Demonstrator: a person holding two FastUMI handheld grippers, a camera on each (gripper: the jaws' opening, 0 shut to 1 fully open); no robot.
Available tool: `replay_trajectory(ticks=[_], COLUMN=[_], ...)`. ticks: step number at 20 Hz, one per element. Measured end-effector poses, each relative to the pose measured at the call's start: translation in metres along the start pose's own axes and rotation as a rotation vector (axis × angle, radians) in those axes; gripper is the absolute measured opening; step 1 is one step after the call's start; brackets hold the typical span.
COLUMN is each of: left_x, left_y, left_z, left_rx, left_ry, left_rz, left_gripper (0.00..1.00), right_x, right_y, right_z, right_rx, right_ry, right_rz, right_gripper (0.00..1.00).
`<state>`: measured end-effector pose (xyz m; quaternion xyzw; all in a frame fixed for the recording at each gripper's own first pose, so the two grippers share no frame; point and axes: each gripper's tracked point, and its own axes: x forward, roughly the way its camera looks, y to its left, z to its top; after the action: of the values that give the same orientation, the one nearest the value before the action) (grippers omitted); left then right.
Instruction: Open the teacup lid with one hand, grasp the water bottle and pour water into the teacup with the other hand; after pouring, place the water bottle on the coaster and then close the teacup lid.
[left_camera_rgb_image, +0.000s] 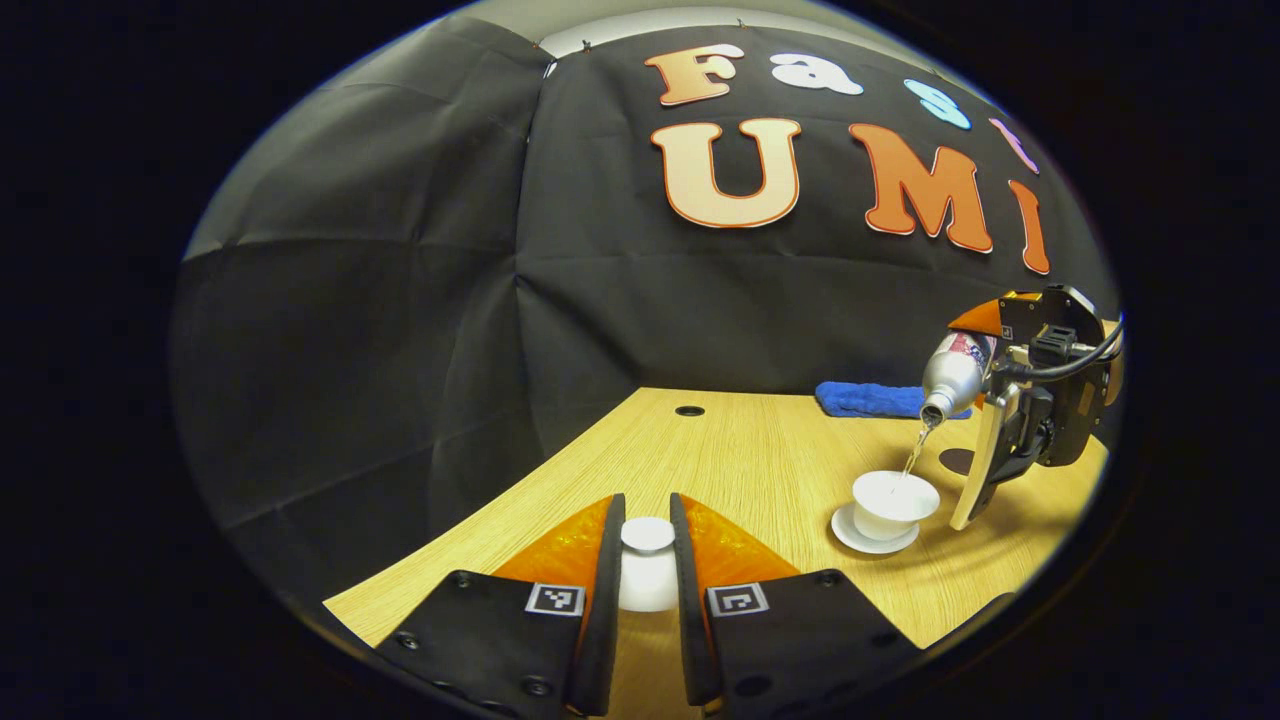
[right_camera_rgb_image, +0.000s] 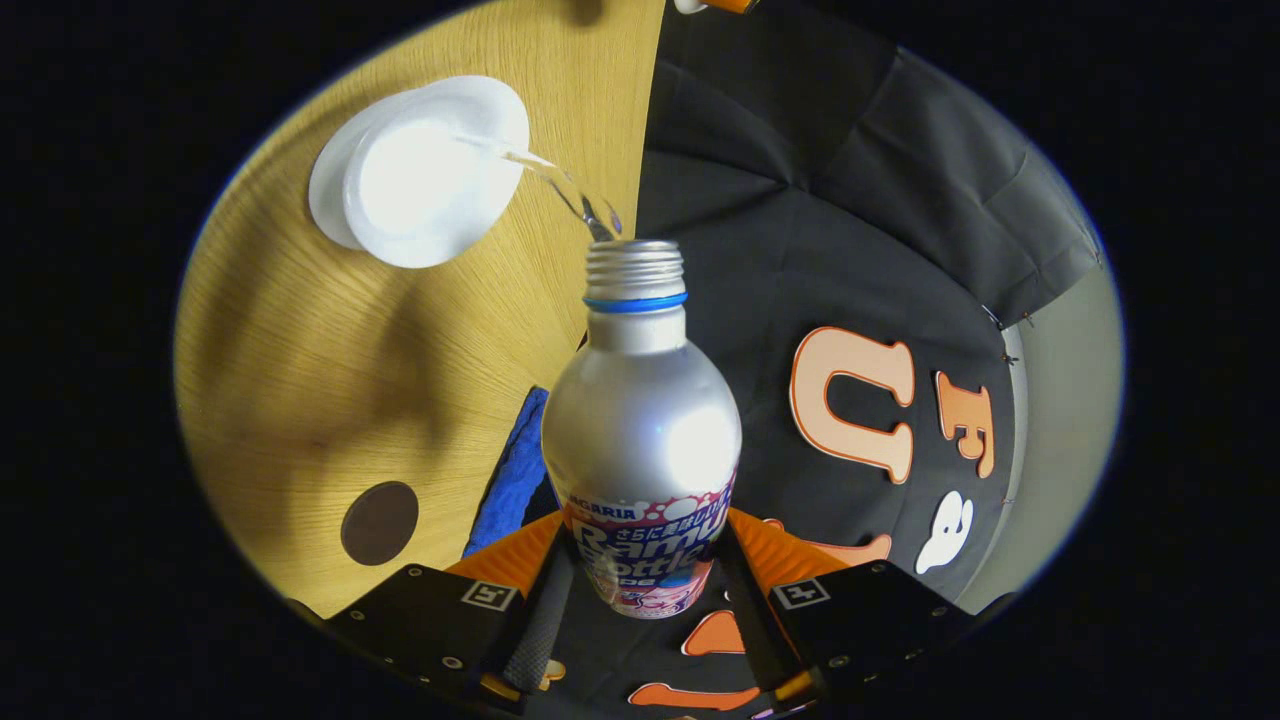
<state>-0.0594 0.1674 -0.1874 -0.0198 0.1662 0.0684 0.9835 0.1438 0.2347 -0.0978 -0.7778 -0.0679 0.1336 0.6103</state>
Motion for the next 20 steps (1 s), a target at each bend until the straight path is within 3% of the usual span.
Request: replay_trajectory(ticks=[14,15,16,20], left_x=[0.001,0.001,0.001,0.0], left_y=[0.002,0.002,0.001,0.001], left_z=[0.005,0.004,0.004,0.005], left_rx=[0.01,0.01,0.011,0.016], left_ry=[-0.006,-0.004,-0.002,-0.001], left_rz=[0.003,0.002,0.001,0.004], left_gripper=[0.31,0.27,0.31,0.31], right_x=[0.012,0.012,0.011,0.01], right_y=[-0.038,-0.039,-0.039,-0.041], right_z=[-0.027,-0.025,-0.024,-0.019], right_rx=[-0.111,-0.12,-0.127,-0.18], right_ry=[0.03,0.023,0.021,0.005], right_rz=[-0.12,-0.125,-0.129,-0.145], right_gripper=[0.77,0.77,0.77,0.77])
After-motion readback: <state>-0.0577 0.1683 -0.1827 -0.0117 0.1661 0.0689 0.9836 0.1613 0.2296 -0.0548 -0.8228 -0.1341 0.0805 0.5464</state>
